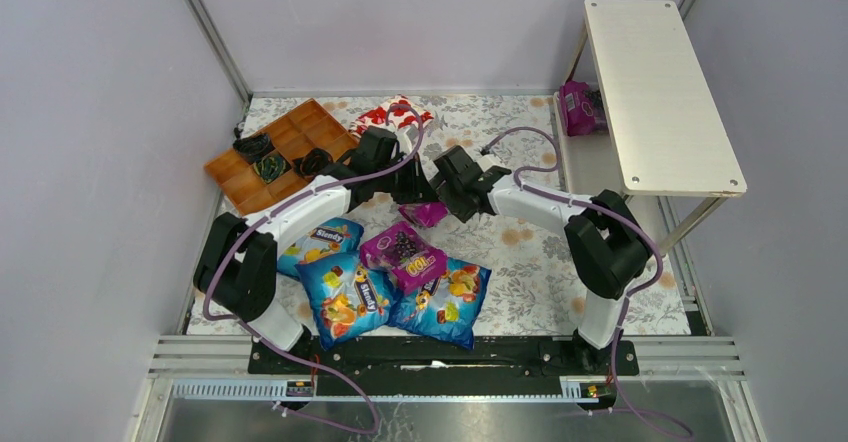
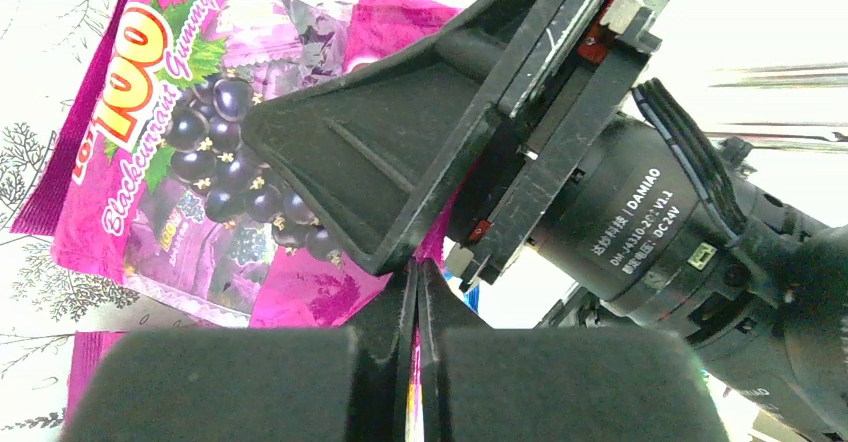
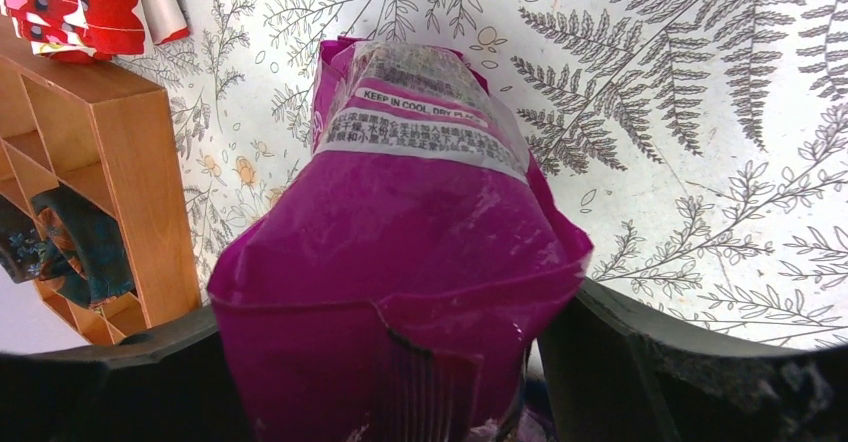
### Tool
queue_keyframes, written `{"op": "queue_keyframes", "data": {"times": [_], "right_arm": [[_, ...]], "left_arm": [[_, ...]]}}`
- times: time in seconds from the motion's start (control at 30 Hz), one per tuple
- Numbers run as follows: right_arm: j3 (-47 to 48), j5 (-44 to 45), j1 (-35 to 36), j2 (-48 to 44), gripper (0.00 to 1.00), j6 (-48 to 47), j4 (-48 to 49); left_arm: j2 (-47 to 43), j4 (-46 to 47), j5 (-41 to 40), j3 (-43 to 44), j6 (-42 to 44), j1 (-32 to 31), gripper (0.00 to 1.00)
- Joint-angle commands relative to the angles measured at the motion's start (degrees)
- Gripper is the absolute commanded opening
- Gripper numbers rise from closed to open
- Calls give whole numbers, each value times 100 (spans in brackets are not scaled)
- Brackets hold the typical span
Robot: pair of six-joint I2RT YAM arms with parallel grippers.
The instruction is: Place and organize the candy bags onto the shelf
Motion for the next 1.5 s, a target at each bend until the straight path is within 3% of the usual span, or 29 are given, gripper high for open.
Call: {"op": "queue_keyframes", "data": {"times": [0.0,0.33,0.5,0.83,1.13,1.47], "right_arm": [[1,-74,57,58,77,27,229],[-175,-123,57,28,61,52,543],[-340,7,56,-86,57,67,649],[-390,471,56,-287,50,-292,625],[-82,1077,58,-607,45,-1431,278],[229,1780,57,-1362,40,-4083,67]], "left_arm": [[-329,545,302,68,-77,-15,0],[-310,517,375,122,-24,-13,1],[-522,400,64,107,61,-13,39],[-1376,69,-1450,58,407,-15,69],[-1612,-162,-2091,107,450,11,74],[-1651,-169,-2075,116,437,20,75]]}}
